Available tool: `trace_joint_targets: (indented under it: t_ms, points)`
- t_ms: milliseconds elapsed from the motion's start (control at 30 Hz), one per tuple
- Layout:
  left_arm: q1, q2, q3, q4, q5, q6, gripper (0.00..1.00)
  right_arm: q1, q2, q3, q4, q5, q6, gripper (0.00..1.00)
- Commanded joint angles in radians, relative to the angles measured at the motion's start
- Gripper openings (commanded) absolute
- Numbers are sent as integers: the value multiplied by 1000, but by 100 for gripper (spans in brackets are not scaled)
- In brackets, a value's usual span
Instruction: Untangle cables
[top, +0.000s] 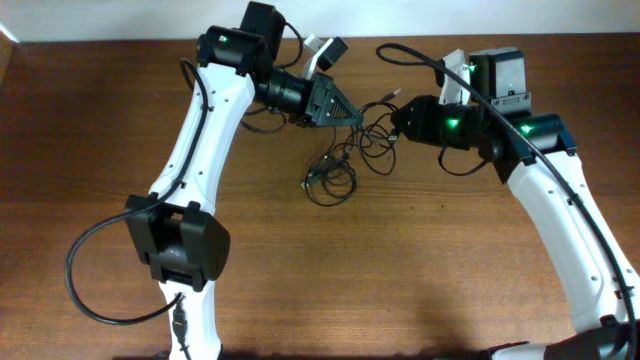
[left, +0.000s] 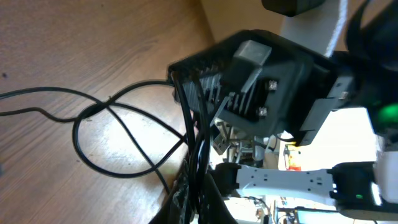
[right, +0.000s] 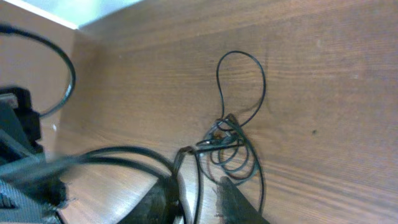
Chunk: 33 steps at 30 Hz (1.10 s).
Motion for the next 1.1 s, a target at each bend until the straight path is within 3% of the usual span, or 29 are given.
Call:
trace_joint_targets:
  t_ms: [0, 133, 167, 200, 233, 267, 300, 400, 500, 567, 633, 667, 733, 767, 800, 833, 900, 1000, 1033, 1067]
  points:
    - [3, -43, 14, -2, 0, -2, 0, -2, 3, 13, -19, 168, 0, 4]
    - [2, -43, 14, 14, -146, -3, 5, -2, 0, 13, -16, 165, 53, 4]
    - [2, -43, 14, 13, -206, -3, 11, -2, -6, 13, 0, 138, 64, 4]
    - [2, -43, 14, 14, -270, -3, 35, -2, -22, 13, 42, 75, 64, 4]
    - [2, -43, 14, 16, -327, -3, 67, -2, -42, 14, 75, 60, 64, 4]
    - [2, -43, 14, 17, -396, -3, 87, -2, -63, 16, 82, 84, 69, 4]
    - [2, -43, 14, 16, -446, -11, 98, -2, -80, 18, 80, 130, 101, 4]
    - [2, -43, 14, 17, -517, -43, 99, -2, -124, 19, 116, 56, 121, 4]
    - [0, -43, 14, 18, -516, -43, 99, -2, -120, 19, 271, -258, 120, 4]
    - [0, -43, 14, 18, -517, -43, 99, -2, -114, 19, 256, -87, 117, 4]
    - [0, -43, 14, 17, -517, -43, 99, -2, -111, 19, 132, 338, 276, 4]
    - [0, -43, 14, 13, -518, -43, 99, -2, -119, 19, 126, 270, 292, 4]
    - [0, -43, 14, 3, -555, -43, 99, -2, -130, 19, 262, -140, 287, 4]
    - [0, -43, 14, 5, -573, -44, 99, -2, -128, 19, 333, -253, 277, 4]
    - [0, -43, 14, 6, -573, -44, 99, -2, -127, 19, 335, -233, 240, 5]
    - [0, -43, 14, 6, -573, -44, 99, -1, -125, 19, 252, -49, 206, 4]
    - [0, -43, 14, 6, -573, -44, 99, -2, -120, 19, 93, 205, 410, 4]
    - [0, -43, 14, 7, -574, -43, 99, -2, -122, 19, 275, -271, 419, 4]
    - [0, -43, 14, 7, -577, -43, 99, -2, -121, 19, 327, -320, 399, 4]
    - [0, -43, 14, 10, -577, -43, 99, -2, -121, 19, 281, -161, 311, 4]
